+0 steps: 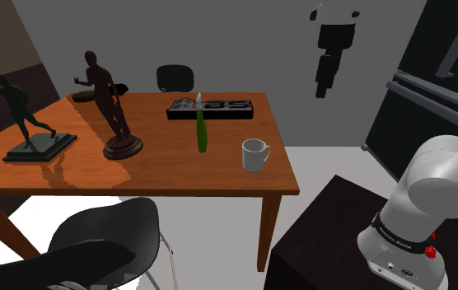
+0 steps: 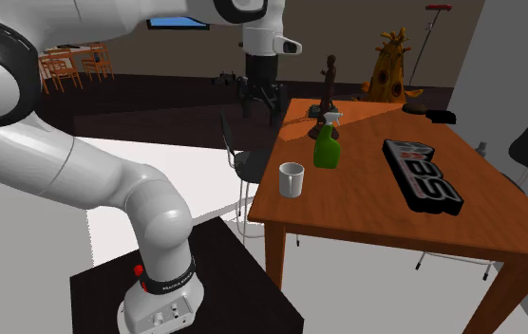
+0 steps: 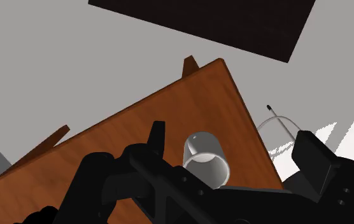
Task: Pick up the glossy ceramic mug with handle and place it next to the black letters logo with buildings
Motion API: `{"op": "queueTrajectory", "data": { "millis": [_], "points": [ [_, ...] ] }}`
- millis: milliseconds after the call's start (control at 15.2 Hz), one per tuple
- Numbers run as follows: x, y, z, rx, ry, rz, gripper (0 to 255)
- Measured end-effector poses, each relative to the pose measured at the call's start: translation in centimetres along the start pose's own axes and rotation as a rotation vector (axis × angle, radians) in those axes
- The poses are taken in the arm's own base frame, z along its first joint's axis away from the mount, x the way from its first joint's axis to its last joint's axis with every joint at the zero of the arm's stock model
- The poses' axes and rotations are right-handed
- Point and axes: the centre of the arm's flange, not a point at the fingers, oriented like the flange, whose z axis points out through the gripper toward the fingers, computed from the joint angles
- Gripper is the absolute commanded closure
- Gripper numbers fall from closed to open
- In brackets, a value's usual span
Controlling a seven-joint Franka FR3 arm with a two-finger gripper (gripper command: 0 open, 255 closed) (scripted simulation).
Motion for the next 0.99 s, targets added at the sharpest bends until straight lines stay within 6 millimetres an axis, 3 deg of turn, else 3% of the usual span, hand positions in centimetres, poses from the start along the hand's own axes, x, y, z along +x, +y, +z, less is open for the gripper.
{"op": "queueTrajectory", "data": {
  "millis": [264,990],
  "points": [
    [1.8,-0.7,2.0,-0.008,0.007,-0.01,0],
    [10.2,-4.5,12.7,-0.05,0.055,-0.063,0]
  ]
}}
